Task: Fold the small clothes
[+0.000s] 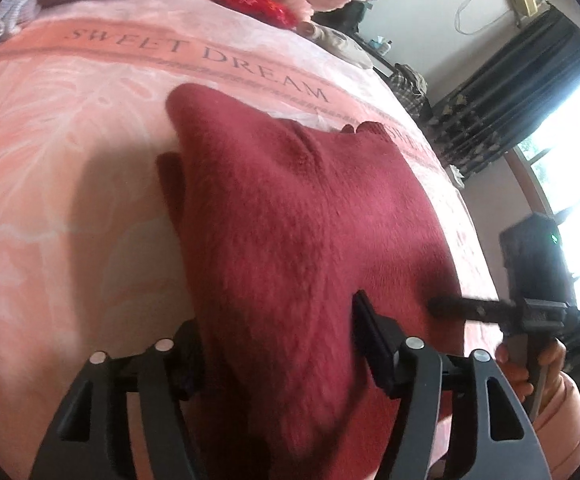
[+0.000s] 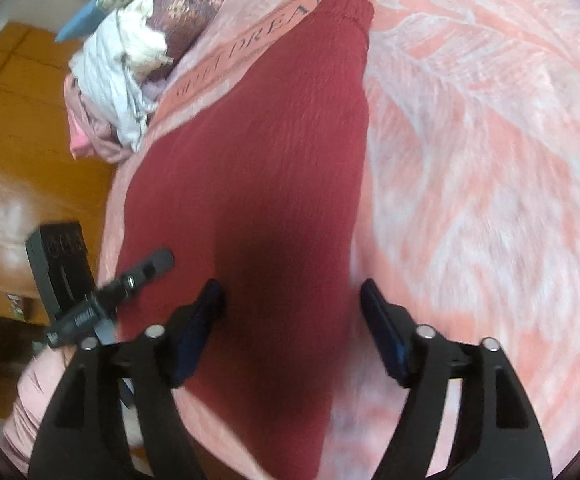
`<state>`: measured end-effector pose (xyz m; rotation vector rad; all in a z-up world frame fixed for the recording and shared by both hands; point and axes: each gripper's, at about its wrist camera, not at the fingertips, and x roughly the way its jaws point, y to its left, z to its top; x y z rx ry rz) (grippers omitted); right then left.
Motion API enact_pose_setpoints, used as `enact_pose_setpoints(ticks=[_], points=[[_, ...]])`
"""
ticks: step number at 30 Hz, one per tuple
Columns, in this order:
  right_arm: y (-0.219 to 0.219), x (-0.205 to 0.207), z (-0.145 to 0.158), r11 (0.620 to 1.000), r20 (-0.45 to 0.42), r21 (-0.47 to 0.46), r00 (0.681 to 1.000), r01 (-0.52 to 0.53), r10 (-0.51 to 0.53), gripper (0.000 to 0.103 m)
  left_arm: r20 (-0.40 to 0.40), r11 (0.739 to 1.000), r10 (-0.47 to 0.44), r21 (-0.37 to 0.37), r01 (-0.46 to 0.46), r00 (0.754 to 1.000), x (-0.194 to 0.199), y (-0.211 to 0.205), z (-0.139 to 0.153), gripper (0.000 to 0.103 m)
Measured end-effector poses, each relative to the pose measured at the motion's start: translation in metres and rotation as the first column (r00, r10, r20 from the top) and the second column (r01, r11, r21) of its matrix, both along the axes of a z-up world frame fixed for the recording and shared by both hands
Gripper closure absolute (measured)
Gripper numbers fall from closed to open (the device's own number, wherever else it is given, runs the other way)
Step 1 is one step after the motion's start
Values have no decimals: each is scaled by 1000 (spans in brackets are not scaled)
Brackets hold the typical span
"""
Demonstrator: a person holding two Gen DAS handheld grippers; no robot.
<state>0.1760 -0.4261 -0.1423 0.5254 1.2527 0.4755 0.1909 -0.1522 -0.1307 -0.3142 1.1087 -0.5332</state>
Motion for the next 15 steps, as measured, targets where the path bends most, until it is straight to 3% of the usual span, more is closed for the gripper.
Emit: enact_pose_setpoints(ticks=[3,7,9,11,15], points=[[-1,-32,7,1000,-20,16,1000,-5,5,28,1,1000,-3,12,3,1000,-12,1,6,37],[-4,-65,-9,1000,-102,-1,995,6,-6,30,14,1000,1,23,-1,1000,-31,8,10,37],[-4,-71,-18,1000,-123,20,992,17,-15,45,32,998,-6,65,4,999,-42,6,7,37],[-6,-72,-23,995,-136,89,990,35,-22,77,33,995,-19,101,15,999,-52,4,5,38],[3,-76,5,1000,-47,-8,999,-22,21,84,45,990,-14,137,7,999,-68,2,4,43]])
